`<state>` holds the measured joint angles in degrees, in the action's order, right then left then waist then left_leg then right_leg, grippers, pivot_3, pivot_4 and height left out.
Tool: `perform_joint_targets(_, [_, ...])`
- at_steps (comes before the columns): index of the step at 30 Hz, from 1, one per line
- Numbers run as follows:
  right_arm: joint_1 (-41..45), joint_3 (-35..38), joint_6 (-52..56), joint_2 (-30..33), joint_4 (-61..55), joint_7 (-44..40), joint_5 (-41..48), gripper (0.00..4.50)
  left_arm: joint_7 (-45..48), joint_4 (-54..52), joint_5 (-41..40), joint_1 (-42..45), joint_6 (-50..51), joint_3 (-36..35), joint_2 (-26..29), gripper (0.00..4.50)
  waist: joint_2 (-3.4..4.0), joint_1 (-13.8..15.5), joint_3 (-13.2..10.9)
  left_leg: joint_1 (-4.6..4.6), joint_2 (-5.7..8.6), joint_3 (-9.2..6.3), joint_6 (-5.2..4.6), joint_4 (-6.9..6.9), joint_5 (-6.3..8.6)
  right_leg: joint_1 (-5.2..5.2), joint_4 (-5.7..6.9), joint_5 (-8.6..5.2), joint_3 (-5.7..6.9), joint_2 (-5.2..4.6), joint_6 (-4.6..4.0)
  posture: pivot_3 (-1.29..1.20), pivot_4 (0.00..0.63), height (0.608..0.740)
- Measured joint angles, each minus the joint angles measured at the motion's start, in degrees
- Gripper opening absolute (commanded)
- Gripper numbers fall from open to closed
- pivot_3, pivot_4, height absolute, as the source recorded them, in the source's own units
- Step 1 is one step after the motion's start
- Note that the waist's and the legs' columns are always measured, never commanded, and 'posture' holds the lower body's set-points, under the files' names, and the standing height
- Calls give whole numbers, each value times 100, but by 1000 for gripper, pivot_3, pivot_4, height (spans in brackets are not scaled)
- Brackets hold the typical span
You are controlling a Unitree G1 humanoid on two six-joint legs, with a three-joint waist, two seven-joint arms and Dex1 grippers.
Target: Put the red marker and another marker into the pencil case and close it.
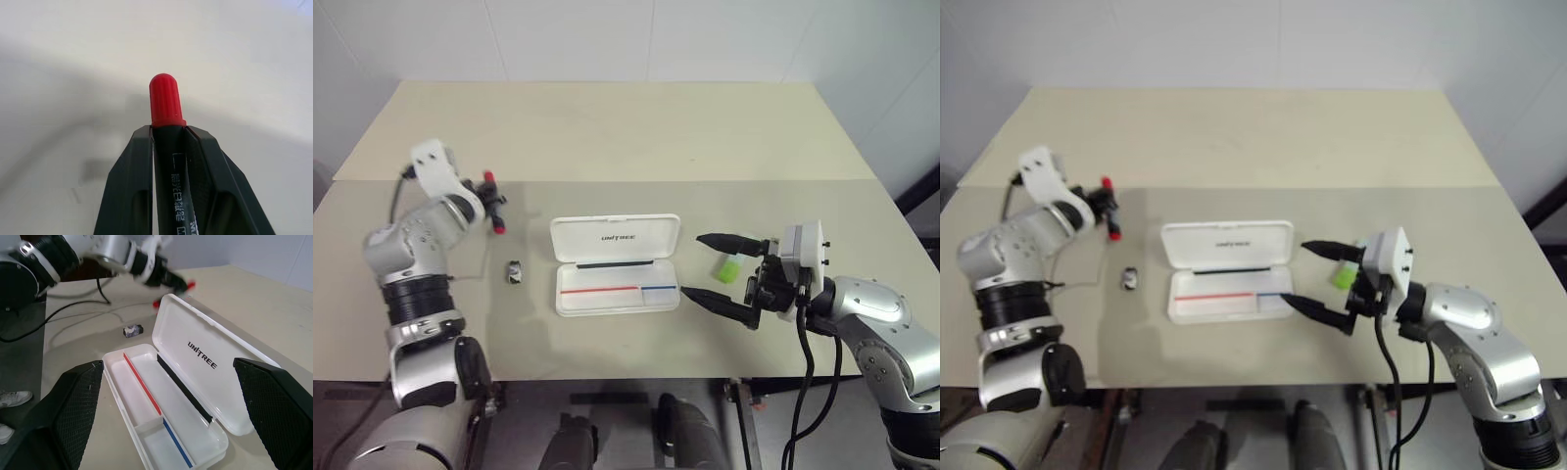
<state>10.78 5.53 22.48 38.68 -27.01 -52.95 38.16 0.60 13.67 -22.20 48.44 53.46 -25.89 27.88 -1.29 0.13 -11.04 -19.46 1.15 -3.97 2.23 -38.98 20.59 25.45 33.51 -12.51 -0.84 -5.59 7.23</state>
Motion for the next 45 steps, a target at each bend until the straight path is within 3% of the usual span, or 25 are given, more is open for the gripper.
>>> perform_joint_targets(8, [58, 265, 6, -136, 6, 163, 174, 4500, 2367, -429, -140, -45, -946, 696, 1203, 608, -2, -8, -1, -4, -1, 0, -3, -1, 1, 0, 0, -1, 2, 1, -1, 0, 150, 740])
perform_joint_targets(19, [449, 295, 128, -287, 16, 441, 385, 4500, 5474, -1858, -1181, -49, -997, 1864, 1633, 608, -2, -32, -1, -7, -3, 6, -21, -2, 11, 0, -3, -2, -3, 3, -3, 0, 150, 740])
perform_joint_targets(28, [66, 399, 389, -105, -239, 449, 615, 4500, 6462, -2111, -986, -79, -1138, 3089, 1722, 608, -1, -20, -2, -7, -4, 6, -57, -3, 29, 0, -1, -3, -4, 9, -5, 0, 150, 740])
perform_joint_targets(34, [-413, 539, 176, 423, -228, -433, 589, 4500, 6843, -1890, -485, -240, -1673, 3683, 1629, 608, -3, -22, -3, -8, -2, 15, -68, -11, 33, -2, -5, -1, -9, 10, -2, 0, 150, 740])
perform_joint_targets(45, [551, 218, -653, 691, 1522, -2151, -16, 4500, 7023, -1355, 277, -244, -2402, 4092, 1295, 608, -3, -27, -3, 3, -4, 22, -74, -11, 29, -4, 3, -1, -19, 13, -1, 0, 150, 740])
